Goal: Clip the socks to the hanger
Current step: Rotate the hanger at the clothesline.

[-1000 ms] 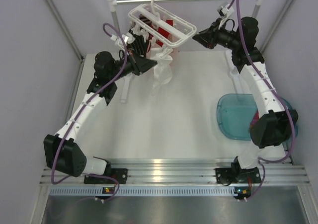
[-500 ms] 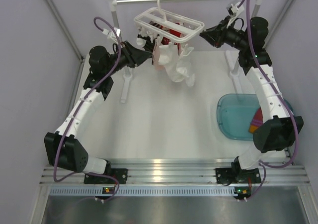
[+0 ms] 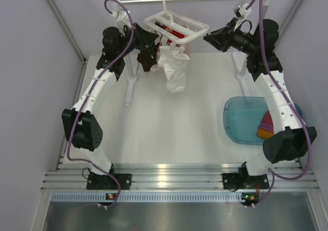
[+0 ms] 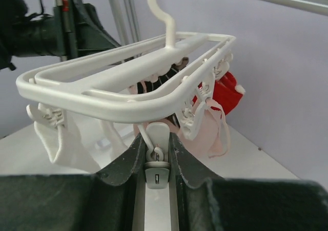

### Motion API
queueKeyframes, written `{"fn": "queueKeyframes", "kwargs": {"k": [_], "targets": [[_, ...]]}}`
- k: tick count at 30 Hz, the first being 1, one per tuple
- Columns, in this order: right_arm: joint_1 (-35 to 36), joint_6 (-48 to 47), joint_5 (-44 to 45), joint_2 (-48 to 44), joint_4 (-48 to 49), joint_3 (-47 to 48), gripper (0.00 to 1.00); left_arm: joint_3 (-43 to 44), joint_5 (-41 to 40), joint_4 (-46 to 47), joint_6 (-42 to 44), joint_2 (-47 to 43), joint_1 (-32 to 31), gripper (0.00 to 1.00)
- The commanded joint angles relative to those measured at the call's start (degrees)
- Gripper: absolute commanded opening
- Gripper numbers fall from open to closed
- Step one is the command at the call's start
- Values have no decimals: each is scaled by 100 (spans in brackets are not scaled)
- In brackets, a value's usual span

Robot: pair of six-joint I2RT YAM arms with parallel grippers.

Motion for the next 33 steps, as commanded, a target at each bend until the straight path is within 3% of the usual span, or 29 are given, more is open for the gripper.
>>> {"fn": "queueKeyframes", "kwargs": {"k": [1,13,23,27,33], "targets": [[244,34,-146,-323,15,-94,0,314,1,185,36,194,-17,22],[1106,60,91,-306,-73,-314,0,1140,80,-148,467,599,53,35],[1431,165,179,-130,67,-156,0,-571,132,-472,854,-1464,475,48],[1607,296,206,-16,173,-103,0,-1109,694,-421,714,-2194,510,47],[1985,245,539,125,147,37,0,-1443,1196,-350,-25,-2522,449,40]]}}
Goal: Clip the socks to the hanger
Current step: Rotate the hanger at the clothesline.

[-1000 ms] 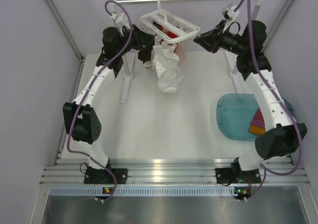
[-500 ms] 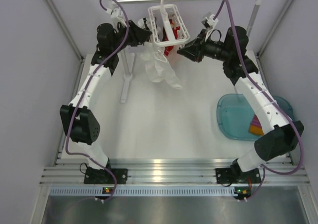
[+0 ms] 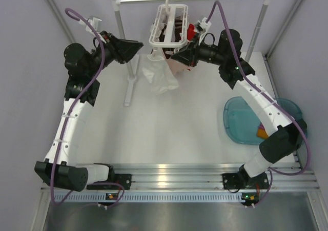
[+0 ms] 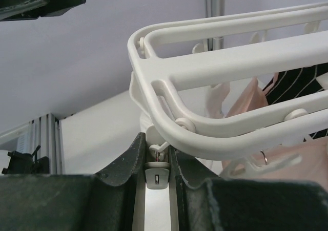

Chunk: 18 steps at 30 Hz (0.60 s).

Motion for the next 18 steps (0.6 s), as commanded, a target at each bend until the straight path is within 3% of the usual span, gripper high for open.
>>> {"fn": "queueKeyframes", "kwargs": {"k": [1,11,18], "targets": [[300,-20,292,-8,197,287,0,-195,355,122,-453,18,-60,40],[511,-696,935,-289,39,-65,0,138,-497,-651,152,299,-1255,37],[617,-916,1049,-360,-40,-171,0,472,-1130,-810,372,685,-1598,39]]}}
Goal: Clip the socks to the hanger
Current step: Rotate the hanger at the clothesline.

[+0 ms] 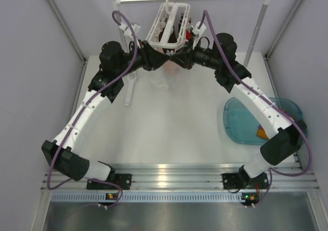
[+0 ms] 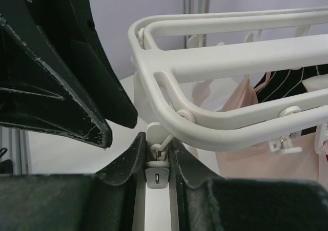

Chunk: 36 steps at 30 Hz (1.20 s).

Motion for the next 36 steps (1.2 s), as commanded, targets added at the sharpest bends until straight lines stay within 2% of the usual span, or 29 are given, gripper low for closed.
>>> {"fn": "queueKeyframes", "kwargs": {"k": [1,15,18,19,22,23,24,25,26,29,33,36], "targets": [[160,-215,127,-299,14,-42,0,365,-449,32,193,85,-110,39],[274,-391,179,-386,23,-165,0,699,-712,-47,185,524,-242,36],[283,-382,171,-404,40,-156,0,743,-695,-56,149,612,-242,32],[292,-373,153,-404,49,-165,0,752,-669,-56,97,639,-242,24],[292,-356,127,-422,58,-182,1,752,-625,-39,-26,709,-242,12],[292,-356,118,-430,49,-191,3,743,-573,31,-61,718,-234,6],[292,-373,118,-457,23,-200,11,717,-555,58,-105,718,-233,3],[283,-399,127,-474,14,-243,13,700,-537,102,-140,709,-233,1],[274,-417,144,-501,-3,-270,20,682,-528,146,-167,692,-233,0],[178,-435,197,-632,-21,-463,50,638,-423,277,-342,692,-198,0],[-112,-382,101,-895,49,-823,54,577,-212,566,-650,727,-137,0],[-490,-103,-373,-1028,373,-1175,50,515,-81,638,-764,736,-102,0]]}}
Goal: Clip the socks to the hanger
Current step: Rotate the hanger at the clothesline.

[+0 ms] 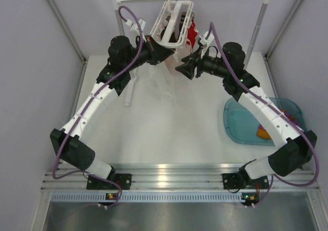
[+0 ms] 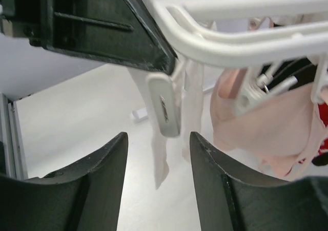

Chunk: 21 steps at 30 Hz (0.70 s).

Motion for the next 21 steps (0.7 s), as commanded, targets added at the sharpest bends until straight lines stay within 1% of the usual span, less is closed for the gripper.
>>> {"fn": "queueKeyframes", "kwargs": {"k": [1,4,7,12,15,20,21], "targets": [[-455,375,-664,-305,625,-296,50,-47,248,585,-282,-3,43,0],[-562,604,-981,-278,837,-359,49,-91,309,665,-361,5,51,0],[-553,727,-1053,-208,1092,-324,49,-109,345,700,-457,49,51,0],[-527,816,-1097,-59,1215,-157,50,-109,345,683,-510,76,60,0],[-439,676,-1071,20,1155,27,51,-100,362,674,-554,102,60,0],[-245,148,-834,178,821,256,51,-135,424,700,-598,111,60,0],[-228,-113,-746,196,777,274,51,-135,432,692,-598,111,60,0]]}}
